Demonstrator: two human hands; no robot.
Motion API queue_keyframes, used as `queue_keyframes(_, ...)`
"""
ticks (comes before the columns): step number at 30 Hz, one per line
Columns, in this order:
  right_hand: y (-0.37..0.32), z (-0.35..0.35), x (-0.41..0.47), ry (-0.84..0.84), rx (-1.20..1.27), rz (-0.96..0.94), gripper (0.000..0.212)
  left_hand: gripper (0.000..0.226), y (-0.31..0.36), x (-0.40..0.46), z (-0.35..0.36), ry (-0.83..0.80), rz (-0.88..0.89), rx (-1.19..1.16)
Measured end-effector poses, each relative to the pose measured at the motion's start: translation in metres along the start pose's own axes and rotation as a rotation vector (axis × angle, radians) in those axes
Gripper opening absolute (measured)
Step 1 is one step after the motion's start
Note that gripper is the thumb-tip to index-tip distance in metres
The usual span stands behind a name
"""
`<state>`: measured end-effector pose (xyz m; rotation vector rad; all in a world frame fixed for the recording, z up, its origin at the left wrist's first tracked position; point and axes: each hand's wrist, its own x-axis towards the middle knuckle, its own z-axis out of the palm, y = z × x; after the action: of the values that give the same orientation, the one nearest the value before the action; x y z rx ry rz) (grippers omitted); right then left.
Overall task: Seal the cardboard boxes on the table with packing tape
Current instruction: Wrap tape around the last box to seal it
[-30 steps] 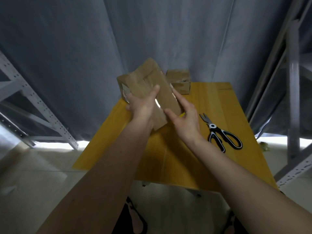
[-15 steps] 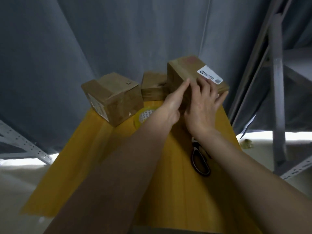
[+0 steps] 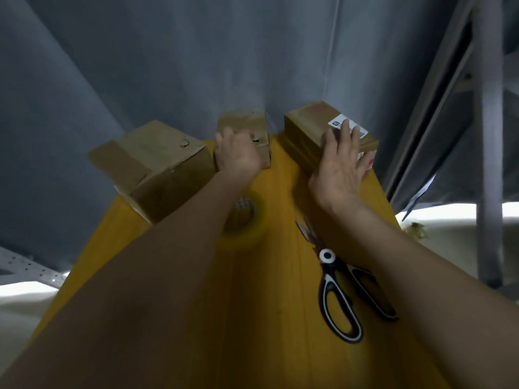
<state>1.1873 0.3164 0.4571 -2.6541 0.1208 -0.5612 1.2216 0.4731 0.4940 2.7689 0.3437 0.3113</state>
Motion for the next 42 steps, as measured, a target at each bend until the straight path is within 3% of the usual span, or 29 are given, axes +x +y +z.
queue_keyframes(5, 0.002, 0.003, -0.005, 0.037, -0.074, -0.113, 0.073, 0.039, -0.014, 0.028, 0.015, -0.029, 0.101, 0.109)
queue_keyframes(8, 0.0, 0.002, -0.004, 0.046, -0.115, -0.182, 0.067, 0.026, -0.017, 0.032, 0.022, 0.054, 0.168, 0.098)
queue_keyframes(14, -0.012, -0.002, -0.005, 0.058, -0.027, -0.298, 0.055, 0.024, -0.018, 0.029, 0.03, 0.097, 0.297, 0.192)
queue_keyframes(18, -0.017, -0.007, -0.013, -0.012, 0.069, -0.353, 0.056, 0.024, -0.014, 0.023, 0.016, 0.161, 0.317, 0.09)
queue_keyframes(20, -0.024, -0.012, -0.016, -0.081, 0.236, -0.294, 0.057, 0.022, -0.007, 0.014, 0.001, 0.238, 0.364, -0.02)
queue_keyframes(26, -0.047, -0.041, -0.015, -0.188, 1.04, 0.201, 0.071, 0.005, 0.015, -0.045, -0.035, 0.372, 0.588, -0.147)
queue_keyframes(30, -0.049, -0.059, -0.028, -0.161, 1.228, 0.245, 0.077, 0.006, 0.022, -0.091, -0.049, 0.418, 0.665, -0.213)
queue_keyframes(34, -0.048, -0.082, -0.05, -0.161, 1.291, 0.247, 0.051, 0.011, 0.015, -0.129, -0.075, 0.308, 0.674, -0.37)
queue_keyframes(36, -0.046, -0.094, -0.062, -0.218, 1.373, 0.269, 0.045, 0.015, 0.006, -0.147, -0.09, 0.34, 0.703, -0.447)
queue_keyframes(38, -0.044, -0.105, -0.075, -0.32, 1.403, 0.273, 0.046, 0.019, -0.005, -0.157, -0.107, 0.491, 0.612, -0.463)
queue_keyframes(40, -0.044, -0.113, -0.089, -0.436, 1.403, 0.268, 0.044, 0.032, -0.019, -0.159, -0.127, 0.596, 0.39, -0.42)
queue_keyframes(42, -0.044, -0.119, -0.103, -0.53, 1.418, 0.288, 0.038, 0.043, -0.036, -0.16, -0.144, 0.496, 0.142, -0.389)
